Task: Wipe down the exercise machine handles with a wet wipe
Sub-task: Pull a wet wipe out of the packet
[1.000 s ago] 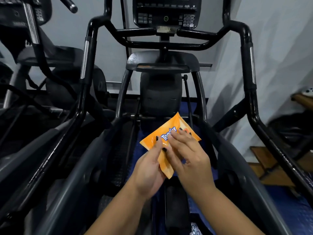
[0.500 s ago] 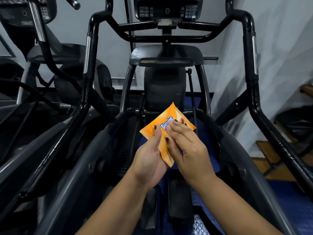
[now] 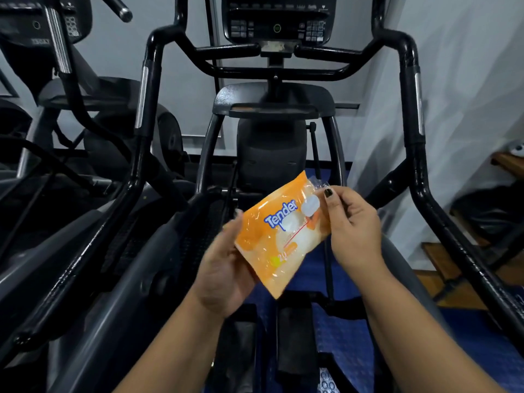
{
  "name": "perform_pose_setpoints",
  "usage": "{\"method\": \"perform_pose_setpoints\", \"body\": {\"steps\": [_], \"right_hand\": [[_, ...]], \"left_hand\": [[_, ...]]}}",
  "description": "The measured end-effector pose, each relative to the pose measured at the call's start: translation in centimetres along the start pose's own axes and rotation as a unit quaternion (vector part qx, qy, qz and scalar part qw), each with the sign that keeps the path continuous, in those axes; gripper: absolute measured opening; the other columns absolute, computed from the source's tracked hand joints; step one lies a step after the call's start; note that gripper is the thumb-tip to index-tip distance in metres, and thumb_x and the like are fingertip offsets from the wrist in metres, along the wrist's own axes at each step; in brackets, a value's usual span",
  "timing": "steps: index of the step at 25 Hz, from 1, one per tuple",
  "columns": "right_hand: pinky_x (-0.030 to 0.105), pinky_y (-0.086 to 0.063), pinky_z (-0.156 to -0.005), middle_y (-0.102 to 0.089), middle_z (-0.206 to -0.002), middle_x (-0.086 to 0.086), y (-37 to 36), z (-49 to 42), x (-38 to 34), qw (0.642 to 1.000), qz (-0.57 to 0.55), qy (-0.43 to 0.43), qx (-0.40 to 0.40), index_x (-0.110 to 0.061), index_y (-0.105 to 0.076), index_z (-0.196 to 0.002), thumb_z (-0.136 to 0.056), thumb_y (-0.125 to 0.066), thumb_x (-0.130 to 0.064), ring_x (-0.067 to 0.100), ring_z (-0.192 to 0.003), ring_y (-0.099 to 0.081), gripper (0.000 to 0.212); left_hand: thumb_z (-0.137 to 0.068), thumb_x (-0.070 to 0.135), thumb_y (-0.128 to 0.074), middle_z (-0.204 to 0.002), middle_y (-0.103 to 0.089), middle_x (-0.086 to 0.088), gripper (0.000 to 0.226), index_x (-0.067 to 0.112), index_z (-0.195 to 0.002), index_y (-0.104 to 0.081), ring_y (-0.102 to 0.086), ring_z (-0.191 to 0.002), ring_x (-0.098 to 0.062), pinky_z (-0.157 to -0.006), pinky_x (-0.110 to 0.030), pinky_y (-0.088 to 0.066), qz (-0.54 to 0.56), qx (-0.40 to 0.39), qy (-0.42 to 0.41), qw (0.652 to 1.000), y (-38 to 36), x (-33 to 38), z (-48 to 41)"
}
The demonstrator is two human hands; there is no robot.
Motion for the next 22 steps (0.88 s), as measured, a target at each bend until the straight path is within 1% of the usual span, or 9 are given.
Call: {"method": "perform_pose_setpoints", "body": {"steps": [1,3,6,9,11,13,15,17,22], "right_hand": [[0.018,-0.051,-0.072,-0.073,-0.086,-0.007,0.1,-0.1,-0.4,1.0,-0.014,-0.001,-0.02,-0.024,-0.07,-0.092,-0.101,-0.051,-0.016,0.007,-0.082,-0.066,0.023],[0.021,-0.053,-0.073,-0.073,-0.089,-0.005,0.4,-0.6,-1.3,0.997,-0.012,0.019,-0.076,-0.018,-0.071,-0.094,-0.1,-0.052,-0.011,0.01,-0.085,-0.067,0.021],[0.022,-0.054,-0.078,-0.072,-0.092,-0.005,-0.3,-0.5,-2.9,0.985,0.046,0.095,-0.139,-0.014,-0.072,-0.094,-0.096,-0.055,-0.003,0.007,-0.09,-0.067,0.02],[0.026,-0.055,-0.082,-0.071,-0.098,-0.006,-1.5,0.2,-3.2,0.979,0.075,0.117,-0.148,-0.014,-0.072,-0.102,-0.093,-0.06,-0.003,0.007,-0.096,-0.066,0.019],[0.027,-0.052,-0.088,-0.067,-0.104,-0.012,-1.2,0.3,-3.0,0.983,0.102,0.121,-0.095,-0.022,-0.069,-0.109,-0.089,-0.066,-0.006,0.006,-0.103,-0.062,0.026],[0.029,-0.049,-0.087,-0.064,-0.102,-0.013,-0.7,1.0,-2.8,0.974,0.159,0.153,-0.048,-0.023,-0.068,-0.104,-0.084,-0.072,-0.01,0.01,-0.102,-0.058,0.024],[0.037,-0.048,-0.08,-0.062,-0.095,-0.011,-1.1,2.3,-2.3,0.962,0.203,0.175,-0.047,-0.02,-0.07,-0.091,-0.083,-0.072,-0.017,0.014,-0.093,-0.056,0.009],[0.043,-0.048,-0.075,-0.061,-0.094,-0.012,-2.0,3.5,-1.9,0.957,0.227,0.168,-0.067,-0.021,-0.074,-0.09,-0.082,-0.07,-0.028,0.014,-0.091,-0.053,0.011],[0.038,-0.04,-0.079,-0.06,-0.097,-0.016,-2.9,3.8,-1.8,0.932,0.329,0.149,-0.041,-0.032,-0.077,-0.096,-0.081,-0.074,-0.038,0.013,-0.096,-0.05,0.017]], "left_hand": [[-0.067,0.06,-0.078,-0.132,-0.06,-0.023,0.089,0.004,-0.132,-0.058,-0.056,-0.123,-0.04,-0.106,-0.054,-0.041,-0.013,-0.019,0.0,1.0,0.5,0.6,-0.3],[-0.062,0.071,-0.074,-0.123,-0.065,-0.02,0.094,0.009,-0.131,-0.058,-0.063,-0.104,-0.035,-0.091,-0.047,-0.048,-0.074,-0.045,0.018,0.996,1.2,1.6,-1.0],[-0.072,0.046,-0.08,-0.109,-0.07,-0.014,0.066,0.017,-0.126,-0.058,-0.07,-0.087,-0.025,-0.075,-0.043,-0.057,-0.206,-0.03,0.048,0.977,0.5,1.0,-1.6],[-0.087,0.021,-0.07,-0.101,-0.075,-0.015,0.028,0.009,-0.112,-0.064,-0.073,-0.089,-0.03,-0.079,-0.043,-0.06,-0.257,0.043,0.024,0.965,-1.4,-0.3,-1.9],[-0.091,0.02,-0.064,-0.1,-0.075,-0.016,0.021,0.008,-0.108,-0.067,-0.073,-0.092,-0.033,-0.08,-0.046,-0.06,-0.221,0.096,0.005,0.97,-1.7,-0.5,-2.1],[-0.094,0.024,-0.061,-0.101,-0.075,-0.015,0.024,0.009,-0.111,-0.067,-0.073,-0.093,-0.033,-0.079,-0.046,-0.06,-0.175,0.14,-0.005,0.975,-1.3,-0.3,-2.4],[-0.096,0.027,-0.058,-0.105,-0.074,-0.018,0.031,0.006,-0.118,-0.064,-0.073,-0.093,-0.033,-0.079,-0.045,-0.059,-0.131,0.161,-0.004,0.978,-1.0,0.0,-2.8],[-0.097,0.03,-0.056,-0.109,-0.072,-0.022,0.038,0.002,-0.123,-0.061,-0.071,-0.096,-0.035,-0.081,-0.045,-0.058,-0.096,0.169,-0.002,0.981,-1.0,0.2,-3.0],[-0.099,0.034,-0.051,-0.116,-0.069,-0.022,0.044,0.002,-0.129,-0.056,-0.067,-0.108,-0.037,-0.096,-0.051,-0.053,-0.053,0.17,-0.012,0.984,-1.1,0.1,-2.8]]}}
Point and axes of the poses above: each hand's wrist, its own z-axis away from the middle knuckle, its own y-axis out of the back of the hand, x = y × z, the point moved 2 cm from there along -z, towards the middle knuckle
